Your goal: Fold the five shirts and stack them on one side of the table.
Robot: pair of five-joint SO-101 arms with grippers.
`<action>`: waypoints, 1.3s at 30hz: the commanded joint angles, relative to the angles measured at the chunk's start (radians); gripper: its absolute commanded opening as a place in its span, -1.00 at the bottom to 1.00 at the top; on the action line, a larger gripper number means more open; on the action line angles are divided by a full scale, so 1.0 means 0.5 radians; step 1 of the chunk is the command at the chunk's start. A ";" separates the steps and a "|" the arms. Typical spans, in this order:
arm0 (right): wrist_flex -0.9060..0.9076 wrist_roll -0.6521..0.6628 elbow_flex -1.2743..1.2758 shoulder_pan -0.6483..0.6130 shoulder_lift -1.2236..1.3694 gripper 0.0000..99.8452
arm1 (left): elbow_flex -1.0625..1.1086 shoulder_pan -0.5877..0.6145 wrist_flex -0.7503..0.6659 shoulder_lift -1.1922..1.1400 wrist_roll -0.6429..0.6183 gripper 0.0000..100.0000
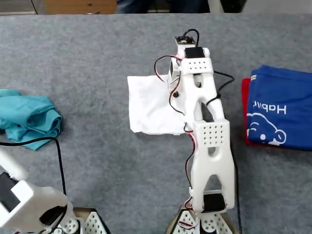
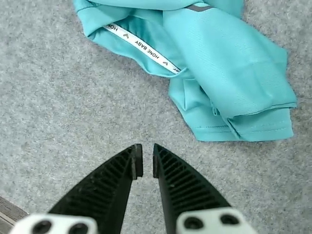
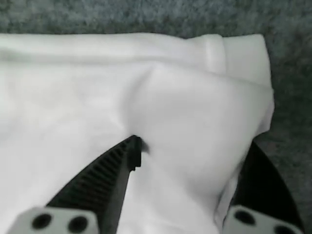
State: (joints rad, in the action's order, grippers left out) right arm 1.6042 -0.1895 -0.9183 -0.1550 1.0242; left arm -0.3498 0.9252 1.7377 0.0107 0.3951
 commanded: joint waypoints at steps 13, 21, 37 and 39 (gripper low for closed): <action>0.368 0.552 -0.318 0.146 -0.011 -1.00 | -0.089 -0.009 0.028 0.097 0.009 -0.89; 0.365 1.344 -0.060 0.348 -0.318 -1.00 | -0.089 -0.006 0.043 0.097 0.009 -0.89; -0.298 2.817 -0.229 0.192 -0.296 -1.00 | -0.086 -0.021 0.043 0.097 0.003 -0.89; -0.454 2.817 -0.232 0.127 -0.232 -1.00 | -0.086 -0.009 0.043 0.097 0.006 -0.89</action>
State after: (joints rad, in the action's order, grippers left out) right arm 1.4891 1.2037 -0.9782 -0.0384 0.9122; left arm -0.3498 0.9252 1.7469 0.0107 0.3936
